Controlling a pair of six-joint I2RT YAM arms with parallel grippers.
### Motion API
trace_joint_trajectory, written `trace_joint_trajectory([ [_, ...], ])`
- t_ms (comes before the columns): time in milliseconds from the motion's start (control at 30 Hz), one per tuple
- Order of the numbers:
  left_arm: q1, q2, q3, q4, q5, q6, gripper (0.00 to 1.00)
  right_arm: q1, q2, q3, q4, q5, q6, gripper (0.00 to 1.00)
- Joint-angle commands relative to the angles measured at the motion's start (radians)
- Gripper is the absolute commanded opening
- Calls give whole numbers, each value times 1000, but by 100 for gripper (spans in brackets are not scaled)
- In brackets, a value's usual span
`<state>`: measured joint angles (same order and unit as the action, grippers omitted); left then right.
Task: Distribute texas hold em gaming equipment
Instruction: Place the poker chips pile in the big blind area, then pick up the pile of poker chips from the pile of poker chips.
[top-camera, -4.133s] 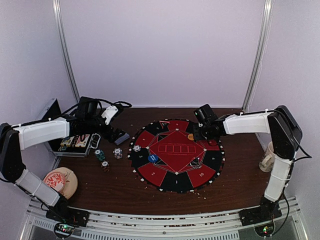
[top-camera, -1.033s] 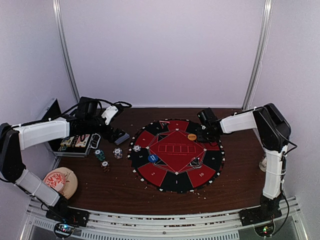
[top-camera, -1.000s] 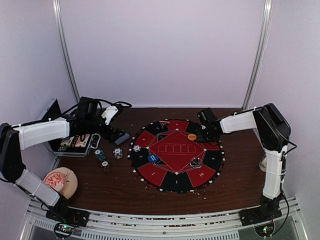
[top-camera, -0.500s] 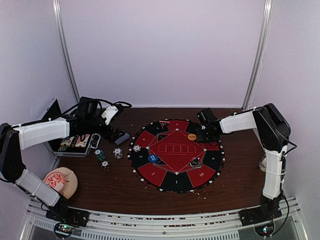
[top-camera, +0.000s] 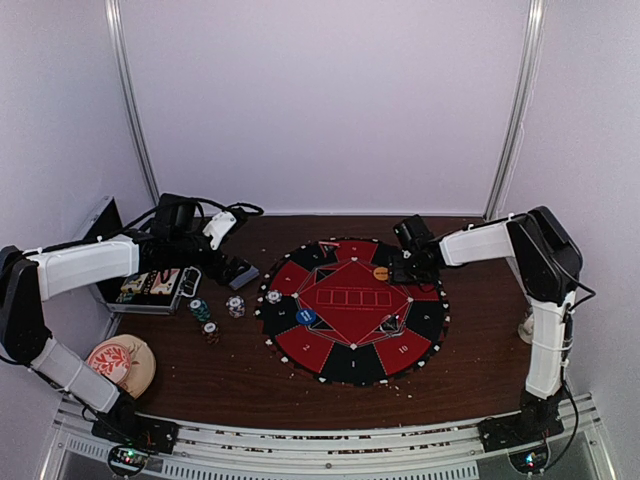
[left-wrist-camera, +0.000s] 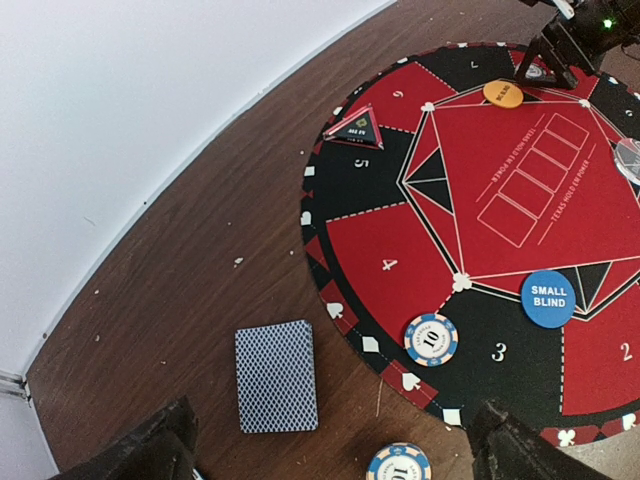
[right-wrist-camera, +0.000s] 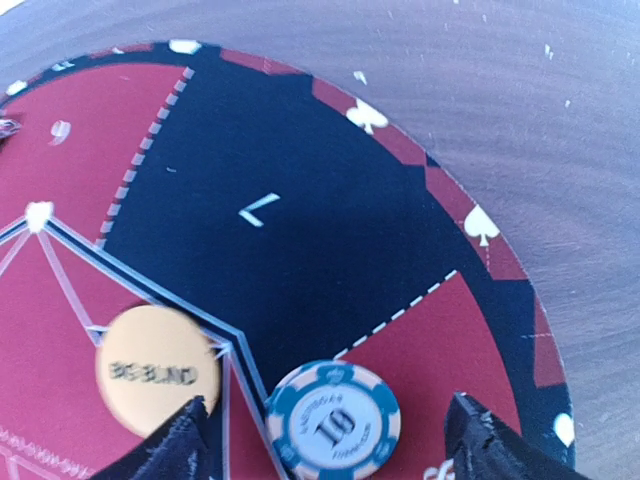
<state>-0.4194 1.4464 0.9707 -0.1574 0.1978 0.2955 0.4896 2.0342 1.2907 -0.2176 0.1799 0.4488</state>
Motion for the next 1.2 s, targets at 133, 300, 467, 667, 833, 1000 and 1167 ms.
trace_joint_trajectory([
  [133,4,2,-2,36,-1,-5,98,69,-236,-9,-60,77,-11,87],
  [300,4,-4,-2,31,-2,3,98,135,-310,-15,-112,151,-27,87],
  [467,4,2,10,-10,-12,43,98,240,-354,-42,-162,236,-63,98],
  [667,39,29,46,-76,21,84,98,325,-414,-193,-34,232,-63,100],
  [833,62,50,37,-100,46,127,98,364,-417,-255,29,231,-58,100],
  [1000,79,145,75,-150,49,132,98,400,-395,-258,39,260,-68,100],
  [1167,113,221,115,-200,103,130,98,416,-388,-263,40,274,-73,100],
])
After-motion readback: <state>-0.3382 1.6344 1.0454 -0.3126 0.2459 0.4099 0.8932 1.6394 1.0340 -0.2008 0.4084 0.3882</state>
